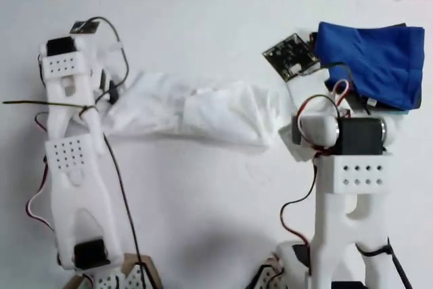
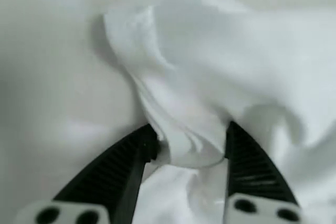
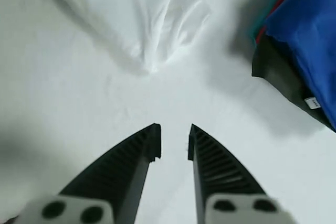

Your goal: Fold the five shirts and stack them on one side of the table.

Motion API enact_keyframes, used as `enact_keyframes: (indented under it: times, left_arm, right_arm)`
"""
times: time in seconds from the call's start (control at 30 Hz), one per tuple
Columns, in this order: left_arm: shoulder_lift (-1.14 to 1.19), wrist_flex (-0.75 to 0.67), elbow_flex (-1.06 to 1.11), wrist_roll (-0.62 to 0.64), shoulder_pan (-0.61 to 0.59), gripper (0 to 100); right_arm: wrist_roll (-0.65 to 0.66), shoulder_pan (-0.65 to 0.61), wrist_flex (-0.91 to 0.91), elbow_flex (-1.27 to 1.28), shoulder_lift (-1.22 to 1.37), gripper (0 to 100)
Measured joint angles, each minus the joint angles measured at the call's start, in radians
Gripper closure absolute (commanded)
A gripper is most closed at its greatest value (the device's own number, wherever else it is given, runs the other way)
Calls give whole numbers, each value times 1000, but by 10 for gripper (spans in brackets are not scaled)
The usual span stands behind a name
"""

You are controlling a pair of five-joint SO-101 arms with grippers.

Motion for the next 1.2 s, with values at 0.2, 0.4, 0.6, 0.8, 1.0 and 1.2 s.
enact_keyframes:
  times: [0.2, 0.4, 0.6, 0.8, 1.0, 1.2]
  left_arm:
    - [3, 11, 6, -55, -48, 976]
    - [-3, 17, 9, -176, -233, 975]
    - [-64, 17, 26, -288, -434, 975]
    - [-143, 20, 28, -364, -582, 975]
    - [-295, 21, 189, -370, -582, 975]
    - [-605, 21, 574, -345, -433, 975]
  right_arm:
    - [0, 0, -123, 170, 0, 963]
    - [0, -2, -322, 410, 0, 971]
    - [-43, -2, -505, 582, 0, 971]
    - [-183, -2, -783, 770, 0, 974]
    - [-299, -2, -1108, 1003, 0, 972]
    - [-327, -2, -1263, 1099, -2, 971]
